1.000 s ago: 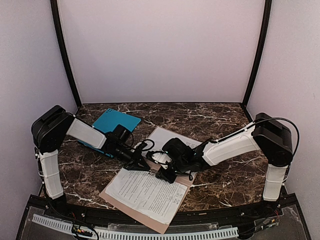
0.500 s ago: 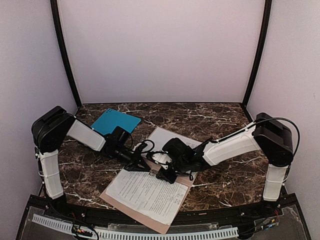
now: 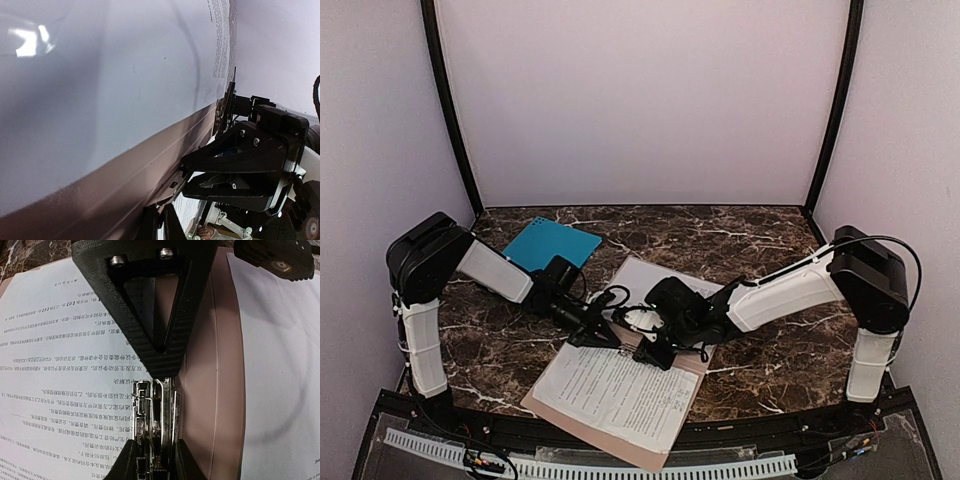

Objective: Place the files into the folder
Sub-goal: Clamp the file in the folder.

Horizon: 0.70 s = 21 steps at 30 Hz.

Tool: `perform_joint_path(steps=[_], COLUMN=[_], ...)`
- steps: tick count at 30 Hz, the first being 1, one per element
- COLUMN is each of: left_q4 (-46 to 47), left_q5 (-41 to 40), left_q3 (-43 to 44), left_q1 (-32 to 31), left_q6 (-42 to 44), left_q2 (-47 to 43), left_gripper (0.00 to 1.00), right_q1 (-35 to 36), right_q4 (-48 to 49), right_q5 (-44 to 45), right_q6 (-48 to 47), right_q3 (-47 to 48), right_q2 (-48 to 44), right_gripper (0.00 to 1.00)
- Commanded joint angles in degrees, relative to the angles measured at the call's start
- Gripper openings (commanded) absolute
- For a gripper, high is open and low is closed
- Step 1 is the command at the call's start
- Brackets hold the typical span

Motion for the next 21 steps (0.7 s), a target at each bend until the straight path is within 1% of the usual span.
perform_joint_path(steps=[1, 4, 10, 17, 21], left_q4=[-40.6, -44.6, -49.1, -50.8, -51.0], left_q5=[-22.2, -22.1, -23.4, -25.0, -26.8], left_q3=[-7.0, -4.9, 0.5, 6.6, 6.3], left_q1=[-5.6, -5.7, -5.8, -6.1, -6.4], left_q6=[1.8, 2.7, 3.2, 3.1, 3.6], left_q2=[11.9, 11.1, 8.5, 6.6, 6.4], left_gripper=[0.01, 0.01, 0.01, 0.01, 0.01], right_q1=[-0.1, -0.1, -0.1, -0.1, -0.1], right_q4=[-4.1, -3.8, -3.1, -3.0, -3.4], right_q5=[3.9, 4.0, 3.7, 3.3, 3.4], right_q6=[-2.1, -2.1, -2.1, -2.3, -2.5], right_q3=[-2.4, -2.8, -3.0, -2.9, -2.7], right_q2=[4.6, 4.5, 4.6, 4.9, 4.8], right_gripper=[0.21, 0.21, 0.21, 0.21, 0.21])
